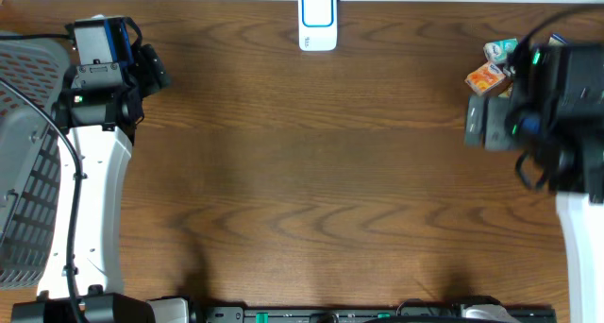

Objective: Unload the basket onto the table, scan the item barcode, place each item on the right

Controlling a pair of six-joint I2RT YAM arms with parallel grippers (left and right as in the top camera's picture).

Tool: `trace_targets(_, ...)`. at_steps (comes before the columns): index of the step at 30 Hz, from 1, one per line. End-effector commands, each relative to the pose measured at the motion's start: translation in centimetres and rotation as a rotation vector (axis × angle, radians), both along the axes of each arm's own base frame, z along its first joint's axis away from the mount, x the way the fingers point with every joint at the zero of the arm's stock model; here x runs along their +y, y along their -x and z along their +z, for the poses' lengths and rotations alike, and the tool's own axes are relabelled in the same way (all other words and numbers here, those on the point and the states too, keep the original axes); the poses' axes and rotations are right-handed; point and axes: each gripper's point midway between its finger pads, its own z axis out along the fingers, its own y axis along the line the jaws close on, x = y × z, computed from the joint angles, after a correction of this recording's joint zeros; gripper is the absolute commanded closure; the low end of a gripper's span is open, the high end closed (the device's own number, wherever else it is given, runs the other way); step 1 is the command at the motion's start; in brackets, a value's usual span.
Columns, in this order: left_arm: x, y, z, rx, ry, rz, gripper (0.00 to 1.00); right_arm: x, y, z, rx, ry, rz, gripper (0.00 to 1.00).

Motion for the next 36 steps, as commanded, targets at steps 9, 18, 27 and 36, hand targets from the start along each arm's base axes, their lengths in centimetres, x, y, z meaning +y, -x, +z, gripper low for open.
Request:
trace_targets(9, 0.3, -0.1, 0.1, 0.006, -0.015, 0.001, 0.02, 4.6, 3.9, -5.8, 0.141, -0.234, 0.135, 0.01)
trace_targets(18, 0.3, -0.1, 0.1, 0.007, -0.014, 0.002, 0.02, 4.5, 4.2, -6.3, 0.170, -0.232, 0.131, 0.01)
trace_targets(27, 0.3, -0.1, 0.1, 0.007, -0.015, 0.001, 0.02, 4.8, 4.5, -6.6, 0.185, -0.234, 0.156, 0.01)
trace_targets(36, 0.3, -0.1, 0.1, 0.006, -0.015, 0.001, 0.02, 5.0, 1.6, -6.9, -0.007, -0.159, 0.277, 0.01)
